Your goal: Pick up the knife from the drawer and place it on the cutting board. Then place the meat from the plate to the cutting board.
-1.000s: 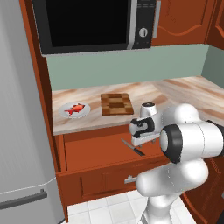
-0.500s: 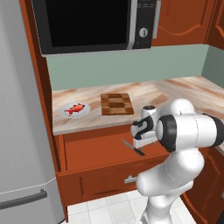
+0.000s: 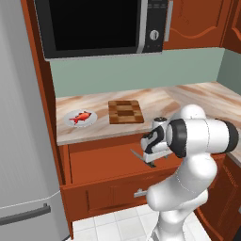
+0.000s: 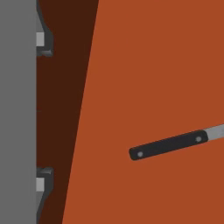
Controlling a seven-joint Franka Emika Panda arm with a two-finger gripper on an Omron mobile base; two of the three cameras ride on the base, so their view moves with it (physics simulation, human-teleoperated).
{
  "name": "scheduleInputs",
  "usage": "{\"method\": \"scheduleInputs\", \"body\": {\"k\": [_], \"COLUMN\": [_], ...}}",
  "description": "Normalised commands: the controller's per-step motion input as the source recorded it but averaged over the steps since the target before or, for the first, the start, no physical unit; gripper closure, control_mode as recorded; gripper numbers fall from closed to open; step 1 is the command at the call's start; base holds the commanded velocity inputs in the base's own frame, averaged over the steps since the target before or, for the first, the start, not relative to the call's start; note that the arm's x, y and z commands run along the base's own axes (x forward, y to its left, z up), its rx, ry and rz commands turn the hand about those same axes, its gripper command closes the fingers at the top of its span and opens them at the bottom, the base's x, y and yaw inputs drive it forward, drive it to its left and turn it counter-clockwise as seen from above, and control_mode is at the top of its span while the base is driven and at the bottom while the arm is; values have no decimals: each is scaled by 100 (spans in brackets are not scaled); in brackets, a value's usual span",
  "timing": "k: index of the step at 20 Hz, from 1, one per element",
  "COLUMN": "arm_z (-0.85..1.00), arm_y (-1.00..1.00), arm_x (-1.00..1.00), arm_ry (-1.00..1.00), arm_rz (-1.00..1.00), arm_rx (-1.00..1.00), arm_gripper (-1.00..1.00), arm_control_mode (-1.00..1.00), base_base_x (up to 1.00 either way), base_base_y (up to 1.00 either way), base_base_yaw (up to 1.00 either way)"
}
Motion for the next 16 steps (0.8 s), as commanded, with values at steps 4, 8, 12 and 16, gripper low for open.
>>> {"method": "scheduleInputs", "body": {"k": [4, 8, 12, 16], "arm_z": [-15, -17, -21, -20], "arm_y": [0, -1, 0, -3], "arm_x": [4, 12, 16, 19], "arm_ry": [0, 0, 0, 0], "arm_rz": [0, 0, 0, 0], "arm_rx": [0, 0, 0, 0], "arm_gripper": [-100, -100, -100, -100], "arm_control_mode": [-100, -100, -100, -100], "base_base_x": [0, 0, 0, 0], "base_base_y": [0, 0, 0, 0], "base_base_yaw": [0, 0, 0, 0]}}
